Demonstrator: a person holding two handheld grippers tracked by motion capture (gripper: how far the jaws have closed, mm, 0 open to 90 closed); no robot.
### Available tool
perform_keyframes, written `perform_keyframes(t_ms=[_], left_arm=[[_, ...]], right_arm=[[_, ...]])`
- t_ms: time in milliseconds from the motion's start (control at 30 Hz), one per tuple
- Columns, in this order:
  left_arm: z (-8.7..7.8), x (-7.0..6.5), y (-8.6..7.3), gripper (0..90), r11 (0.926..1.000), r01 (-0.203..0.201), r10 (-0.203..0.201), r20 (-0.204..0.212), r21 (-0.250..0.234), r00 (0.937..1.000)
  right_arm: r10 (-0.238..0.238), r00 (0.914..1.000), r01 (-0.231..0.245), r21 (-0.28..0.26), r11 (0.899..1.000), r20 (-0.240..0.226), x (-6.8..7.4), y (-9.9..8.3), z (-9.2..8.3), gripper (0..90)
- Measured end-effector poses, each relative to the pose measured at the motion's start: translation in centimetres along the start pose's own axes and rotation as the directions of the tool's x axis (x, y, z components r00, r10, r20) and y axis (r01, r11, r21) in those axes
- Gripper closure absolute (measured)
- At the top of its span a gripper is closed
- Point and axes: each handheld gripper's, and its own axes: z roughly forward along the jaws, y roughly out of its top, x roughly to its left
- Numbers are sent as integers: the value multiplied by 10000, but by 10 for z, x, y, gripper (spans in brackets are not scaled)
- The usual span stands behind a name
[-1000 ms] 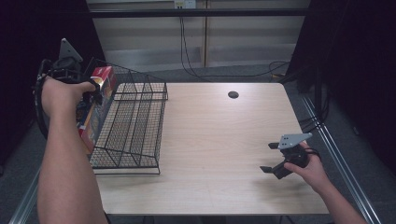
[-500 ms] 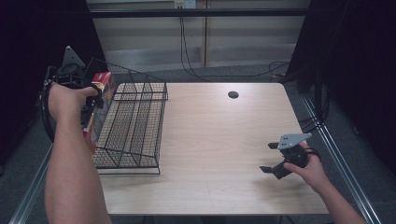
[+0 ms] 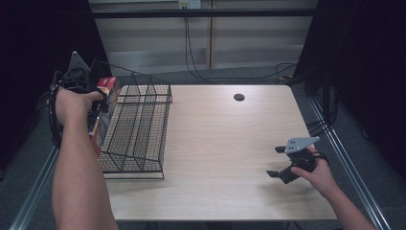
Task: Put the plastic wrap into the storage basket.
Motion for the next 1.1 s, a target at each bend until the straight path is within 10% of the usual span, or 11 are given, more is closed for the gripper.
perform_keyframes(t_ms=[1100], left_arm=[[32,0,7,443,9992,148,-151,65,368,9999]], right_arm=[[18,10000,-18,124,9999,24,1,-1,3,30]])
